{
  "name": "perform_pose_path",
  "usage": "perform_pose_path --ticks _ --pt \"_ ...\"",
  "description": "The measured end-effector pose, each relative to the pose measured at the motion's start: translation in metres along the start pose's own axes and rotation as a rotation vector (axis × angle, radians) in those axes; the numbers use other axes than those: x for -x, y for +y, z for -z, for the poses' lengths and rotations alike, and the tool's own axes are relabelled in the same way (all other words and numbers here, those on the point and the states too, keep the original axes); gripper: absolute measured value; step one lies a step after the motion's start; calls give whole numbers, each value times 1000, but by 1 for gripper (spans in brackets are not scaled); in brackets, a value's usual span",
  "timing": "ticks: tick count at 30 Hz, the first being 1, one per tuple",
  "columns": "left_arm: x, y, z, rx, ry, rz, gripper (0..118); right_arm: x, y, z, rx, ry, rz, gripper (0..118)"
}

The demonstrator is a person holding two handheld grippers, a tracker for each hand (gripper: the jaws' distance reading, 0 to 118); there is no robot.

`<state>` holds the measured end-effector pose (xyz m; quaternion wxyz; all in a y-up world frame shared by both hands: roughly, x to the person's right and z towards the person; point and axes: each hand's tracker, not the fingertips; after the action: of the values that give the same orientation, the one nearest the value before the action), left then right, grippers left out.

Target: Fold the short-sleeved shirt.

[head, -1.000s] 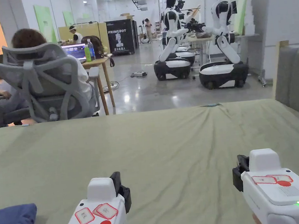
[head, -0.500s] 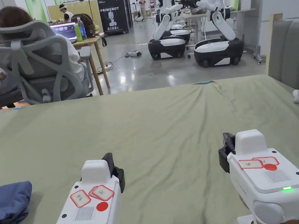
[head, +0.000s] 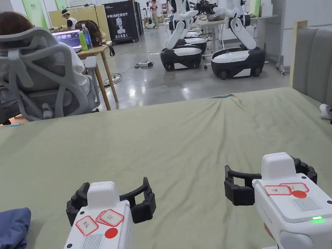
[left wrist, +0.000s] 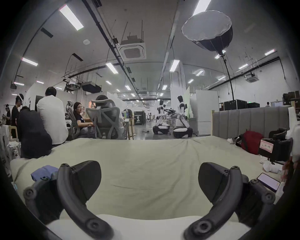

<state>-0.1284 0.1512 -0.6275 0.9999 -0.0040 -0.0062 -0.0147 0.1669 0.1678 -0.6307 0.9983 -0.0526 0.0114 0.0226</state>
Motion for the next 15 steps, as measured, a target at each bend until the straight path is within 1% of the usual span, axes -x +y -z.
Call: perform_pose_path --ticks 4,15 --pt "-1 0 0 4 4 22 118 0 3 -2 1 5 -7 118" --pt "4 3 -3 -2 13 18 118 4 8 -8 -18 10 -12 118"
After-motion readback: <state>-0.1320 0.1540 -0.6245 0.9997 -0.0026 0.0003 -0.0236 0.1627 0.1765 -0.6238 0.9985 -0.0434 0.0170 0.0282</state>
